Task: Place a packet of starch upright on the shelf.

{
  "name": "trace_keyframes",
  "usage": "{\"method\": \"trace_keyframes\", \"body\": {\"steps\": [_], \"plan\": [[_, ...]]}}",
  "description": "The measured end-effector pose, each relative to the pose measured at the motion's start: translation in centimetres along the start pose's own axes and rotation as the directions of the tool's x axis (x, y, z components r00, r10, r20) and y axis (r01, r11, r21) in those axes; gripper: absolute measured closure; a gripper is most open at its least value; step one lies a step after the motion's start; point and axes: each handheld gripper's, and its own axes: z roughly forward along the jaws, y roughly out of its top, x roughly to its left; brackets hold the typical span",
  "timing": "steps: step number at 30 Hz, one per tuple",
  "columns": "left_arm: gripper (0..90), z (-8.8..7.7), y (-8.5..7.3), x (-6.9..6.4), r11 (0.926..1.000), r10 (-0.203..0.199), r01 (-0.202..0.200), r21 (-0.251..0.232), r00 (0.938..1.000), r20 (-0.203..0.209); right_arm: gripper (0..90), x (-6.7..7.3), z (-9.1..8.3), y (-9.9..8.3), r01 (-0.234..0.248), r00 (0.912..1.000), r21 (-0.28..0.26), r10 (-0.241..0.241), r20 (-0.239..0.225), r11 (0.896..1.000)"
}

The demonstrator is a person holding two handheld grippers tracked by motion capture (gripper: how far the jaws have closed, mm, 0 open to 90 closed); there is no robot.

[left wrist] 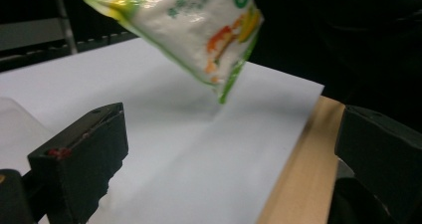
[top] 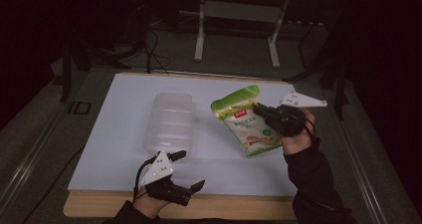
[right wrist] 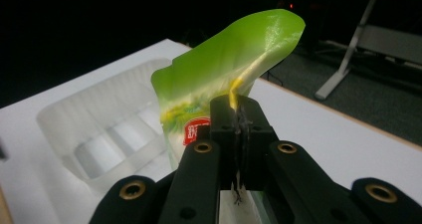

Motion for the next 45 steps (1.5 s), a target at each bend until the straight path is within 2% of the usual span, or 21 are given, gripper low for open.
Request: {"method": "trace_keyframes", "body": {"steps": [4, 8, 10, 13, 15, 16, 18, 19, 21, 23, 24, 27, 29, 31, 35, 38, 41, 44, 45], "plan": [[0.7, 0.5, 1.6, 0.5, 0.9996, 0.022, -0.021, 0.017, 0.9996, -0.02, 87.5, 0.6, -1.1, 0.4, 0.013, 0.9999, -0.024, -0.014, -0.01, 1.0], [0.7, 1.3, 3.1, 1.1, 0.9992, 0.015, -0.014, 0.038, 0.9992, -0.038, 87.5, 1.4, -2.2, 0.8, 0.024, 0.9995, -0.045, -0.025, -0.018, 0.999], [0.7, 1.8, 3.7, 1.3, 0.9985, 0.019, -0.016, 0.052, 0.9979, -0.062, 87.4, 1.6, -2.6, 1.0, 0.023, 0.9993, -0.054, -0.025, -0.029, 0.998], [0.7, 2.6, 4.3, 1.8, 0.9988, -0.007, 0.01, 0.049, 0.9978, -0.065, 87.5, 2.0, -3.1, 1.2, 0.022, 0.9988, -0.069, -0.025, -0.042, 0.997], [0.7, 3.3, 4.8, 2.1, 0.9988, -0.003, 0.006, 0.049, 0.9979, -0.065, 87.4, 2.2, -3.5, 1.3, 0.025, 0.9982, -0.08, -0.029, -0.052, 0.997], [0.7, 3.6, 5.0, 2.3, 0.9989, 0.0, 0.003, 0.047, 0.9989, -0.048, 87.4, 2.3, -3.6, 1.4, 0.028, 0.998, -0.083, -0.032, -0.054, 0.996], [0.7, 4.2, 5.5, 2.6, 0.9991, 0.013, -0.011, 0.041, 0.9992, -0.039, 87.4, 2.6, -3.8, 1.5, 0.032, 0.9972, -0.09, -0.038, -0.064, 0.995], [0.7, 4.5, 5.7, 2.8, 0.9994, 0.009, -0.009, 0.034, 0.9998, -0.018, 87.4, 2.8, -3.9, 1.5, 0.038, 0.997, -0.093, -0.044, -0.064, 0.995], [0.7, 5.0, 6.0, 3.2, 0.9998, 0.006, -0.006, 0.016, 1.0, -0.007, 87.4, 3.0, -4.1, 1.7, 0.045, 0.996, -0.096, -0.052, -0.073, 0.994], [0.7, 5.6, 6.3, 3.7, 0.9998, -0.013, 0.013, 0.014, 0.9999, 0.006, 87.4, 3.2, -4.2, 1.7, 0.046, 0.9955, -0.104, -0.055, -0.078, 0.993], [0.7, 5.8, 6.4, 3.8, 0.9996, -0.025, 0.024, 0.013, 0.9992, 0.032, 87.4, 3.3, -4.2, 1.8, 0.047, 0.9947, -0.105, -0.056, -0.086, 0.993], [0.7, 6.9, 6.6, 4.1, 0.9984, -0.028, 0.025, 0.051, 0.9984, 0.048, 87.4, 3.5, -4.3, 1.8, 0.043, 0.9932, -0.111, -0.055, -0.103, 0.993], [0.7, 7.5, 6.7, 4.2, 0.9974, -0.042, 0.038, 0.061, 0.9968, 0.068, 87.4, 3.8, -4.3, 1.9, 0.047, 0.9919, -0.116, -0.06, -0.112, 0.992], [0.8, 7.9, 6.9, 4.1, 0.9975, -0.036, 0.031, 0.063, 0.9969, 0.07, 87.4, 3.9, -4.4, 1.9, 0.047, 0.9907, -0.118, -0.062, -0.121, 0.992], [12.3, 8.3, 7.3, 4.0, 0.9994, -0.029, 0.027, 0.022, 0.9947, 0.099, 87.4, 4.3, -4.3, 1.9, 0.055, 0.9886, -0.118, -0.071, -0.133, 0.991], [30.5, 8.3, 7.5, 4.0, 0.9995, -0.027, 0.029, -0.01, 0.9923, 0.121, 87.4, 4.7, -4.2, 1.8, 0.071, 0.9877, -0.113, -0.086, -0.131, 0.991], [39.6, 8.5, 7.6, 3.8, 0.9995, -0.027, 0.029, -0.01, 0.9898, 0.14, 87.4, 4.8, -4.0, 1.7, 0.083, 0.9877, -0.111, -0.097, -0.123, 0.99], [49.5, 8.5, 7.7, 3.7, 0.9999, -0.015, 0.016, -0.001, 0.9902, 0.139, 87.4, 4.7, -4.0, 1.7, 0.067, 0.9873, -0.114, -0.083, -0.136, 0.991], [52.7, 8.6, 7.8, 3.8, 0.9996, -0.027, 0.027, 0.002, 0.9889, 0.146, 87.4, 4.6, -4.1, 1.6, 0.064, 0.9874, -0.114, -0.08, -0.137, 0.991]]}}
